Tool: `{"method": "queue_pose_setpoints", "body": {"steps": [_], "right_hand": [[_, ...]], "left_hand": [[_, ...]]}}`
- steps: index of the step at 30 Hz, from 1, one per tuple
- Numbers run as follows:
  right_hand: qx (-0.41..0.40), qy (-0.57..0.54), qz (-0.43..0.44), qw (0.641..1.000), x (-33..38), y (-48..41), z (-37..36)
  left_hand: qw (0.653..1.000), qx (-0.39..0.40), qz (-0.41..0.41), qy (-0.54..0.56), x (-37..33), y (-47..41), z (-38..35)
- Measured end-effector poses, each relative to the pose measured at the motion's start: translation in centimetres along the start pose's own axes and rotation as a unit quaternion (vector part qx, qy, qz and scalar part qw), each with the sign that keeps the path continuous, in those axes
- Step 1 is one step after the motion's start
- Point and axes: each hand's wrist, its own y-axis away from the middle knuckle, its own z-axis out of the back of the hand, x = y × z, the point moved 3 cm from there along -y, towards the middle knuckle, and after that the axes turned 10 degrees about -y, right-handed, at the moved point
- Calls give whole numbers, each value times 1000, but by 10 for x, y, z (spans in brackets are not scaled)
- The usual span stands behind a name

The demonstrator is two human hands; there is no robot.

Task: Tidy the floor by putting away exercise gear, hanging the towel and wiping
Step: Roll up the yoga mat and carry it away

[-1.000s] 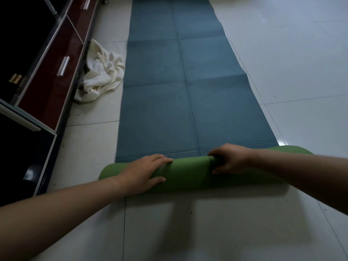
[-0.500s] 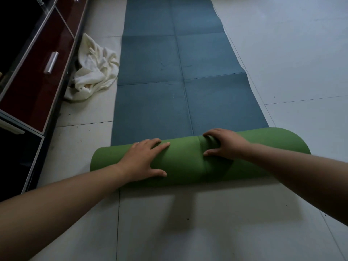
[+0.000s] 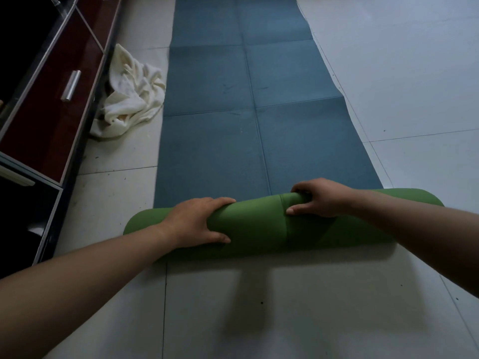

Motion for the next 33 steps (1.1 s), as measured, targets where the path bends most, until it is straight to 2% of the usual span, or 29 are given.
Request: {"method": "queue_pose_setpoints", "body": {"steps": [4,7,9,11,14,20,26,29,33], "right_hand": [[-31,0,-12,999,0,-7,8],[-128,17,46,991,8,-7,14],[-162,44,95,981,16,-2,12],[-132,83,117,981,20,4,5],[-73,176,105,976,18,-2,-5],[-109,183,107,971,22,-31,11],[-114,194,88,970,24,-44,19],[-110,191,59,974,28,-48,27],[-115,178,63,975,32,-51,39]], "left_hand": [[1000,9,7,-11,3,-15,15],[1000,14,22,-3,11,-32,29],[999,19,31,15,16,-41,37],[999,23,36,17,21,-49,40],[999,19,51,0,26,-54,37],[990,-138,32,-29,25,-44,31],[993,-47,68,-84,31,-42,23],[993,-55,71,-70,32,-51,26],[993,-78,82,-41,34,-58,38]]}}
